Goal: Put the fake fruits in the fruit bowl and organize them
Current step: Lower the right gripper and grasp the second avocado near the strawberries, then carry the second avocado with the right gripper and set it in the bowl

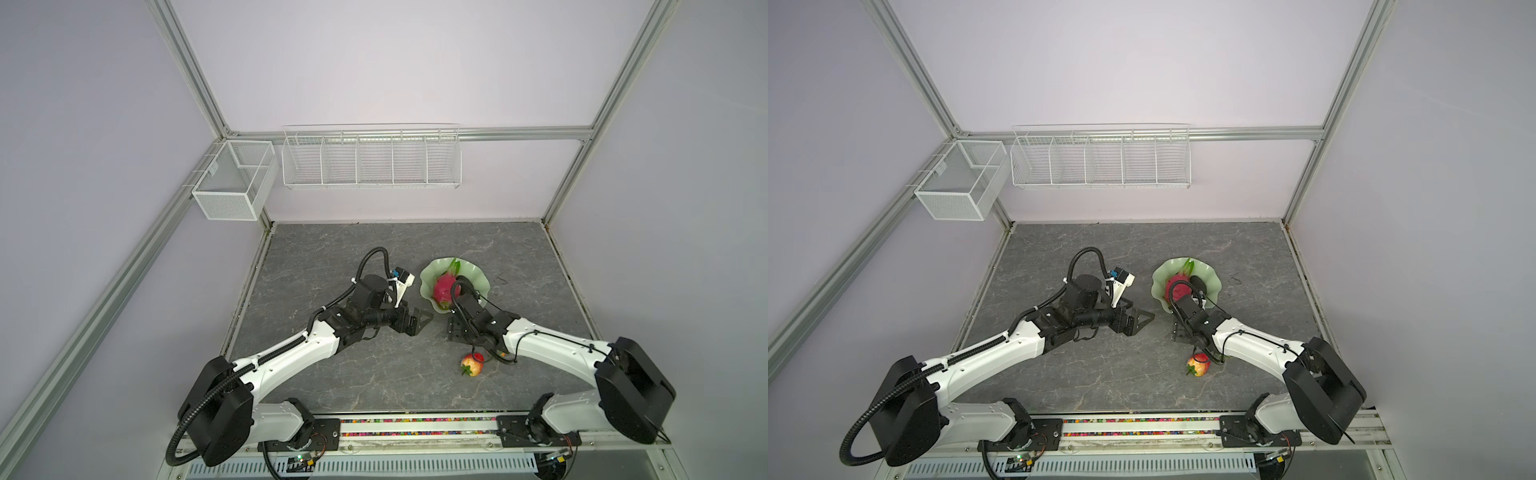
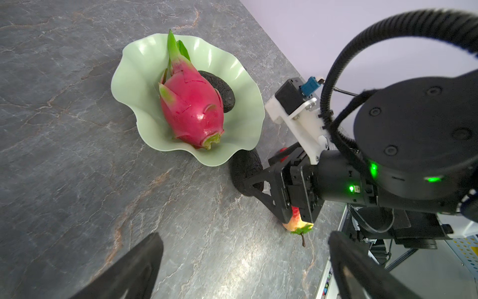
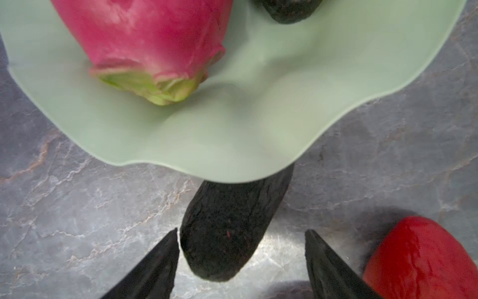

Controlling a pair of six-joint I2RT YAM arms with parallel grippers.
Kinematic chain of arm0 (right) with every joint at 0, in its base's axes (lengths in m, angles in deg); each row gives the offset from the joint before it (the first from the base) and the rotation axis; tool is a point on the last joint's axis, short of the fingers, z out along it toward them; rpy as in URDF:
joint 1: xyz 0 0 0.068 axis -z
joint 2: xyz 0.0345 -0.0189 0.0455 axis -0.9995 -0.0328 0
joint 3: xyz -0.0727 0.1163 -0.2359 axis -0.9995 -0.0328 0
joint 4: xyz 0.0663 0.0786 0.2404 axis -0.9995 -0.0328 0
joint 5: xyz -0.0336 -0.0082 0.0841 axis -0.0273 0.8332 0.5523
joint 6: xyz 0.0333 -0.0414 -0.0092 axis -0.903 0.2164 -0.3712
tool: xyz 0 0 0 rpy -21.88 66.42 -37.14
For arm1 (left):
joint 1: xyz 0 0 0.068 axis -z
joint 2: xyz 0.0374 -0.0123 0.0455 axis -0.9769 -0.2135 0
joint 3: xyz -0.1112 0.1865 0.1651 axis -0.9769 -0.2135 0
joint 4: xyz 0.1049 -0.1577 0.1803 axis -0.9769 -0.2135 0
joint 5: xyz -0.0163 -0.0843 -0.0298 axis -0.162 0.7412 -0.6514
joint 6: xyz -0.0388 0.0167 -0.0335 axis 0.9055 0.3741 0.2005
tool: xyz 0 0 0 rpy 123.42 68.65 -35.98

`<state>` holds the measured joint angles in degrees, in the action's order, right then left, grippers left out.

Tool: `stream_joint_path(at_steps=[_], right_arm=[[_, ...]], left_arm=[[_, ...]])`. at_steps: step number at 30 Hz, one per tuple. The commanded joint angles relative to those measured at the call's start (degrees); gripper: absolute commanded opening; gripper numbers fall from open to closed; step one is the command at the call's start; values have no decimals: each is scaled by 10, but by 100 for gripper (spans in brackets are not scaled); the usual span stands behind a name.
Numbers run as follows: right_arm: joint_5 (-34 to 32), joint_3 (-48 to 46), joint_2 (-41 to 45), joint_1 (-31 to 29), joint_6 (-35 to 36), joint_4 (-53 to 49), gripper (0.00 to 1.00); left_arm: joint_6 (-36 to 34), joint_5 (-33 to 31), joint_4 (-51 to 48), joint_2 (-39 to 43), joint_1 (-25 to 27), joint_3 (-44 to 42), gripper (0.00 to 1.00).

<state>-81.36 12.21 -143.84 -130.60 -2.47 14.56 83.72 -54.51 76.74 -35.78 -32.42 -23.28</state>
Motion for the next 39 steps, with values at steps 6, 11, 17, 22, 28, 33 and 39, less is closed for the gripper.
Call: stream_joint_path(at_steps=[6, 11, 17, 22, 28, 33, 39], right_arm=[[-12, 14, -40, -1, -19, 35, 70], [-16, 18, -45, 0, -33, 7, 60], [-14, 14, -26, -1, -64, -65, 45], [-1, 14, 14, -5, -85, -122, 41], [7, 38, 63, -25, -94, -190, 38], [-30, 72, 120, -28, -77, -246, 38], [4, 118, 117, 59, 22, -198, 38]], left_arm=[[-9, -8, 2, -3, -1, 2, 99], [-8, -7, 2, -8, -2, 3, 99], [-4, -6, -1, 0, -1, 2, 99], [-1, -19, 11, 20, -1, -14, 99], [2, -20, 13, 19, -1, -18, 99], [4, -21, 21, 12, -1, -9, 99], [-5, -22, 19, -24, -1, 31, 99]])
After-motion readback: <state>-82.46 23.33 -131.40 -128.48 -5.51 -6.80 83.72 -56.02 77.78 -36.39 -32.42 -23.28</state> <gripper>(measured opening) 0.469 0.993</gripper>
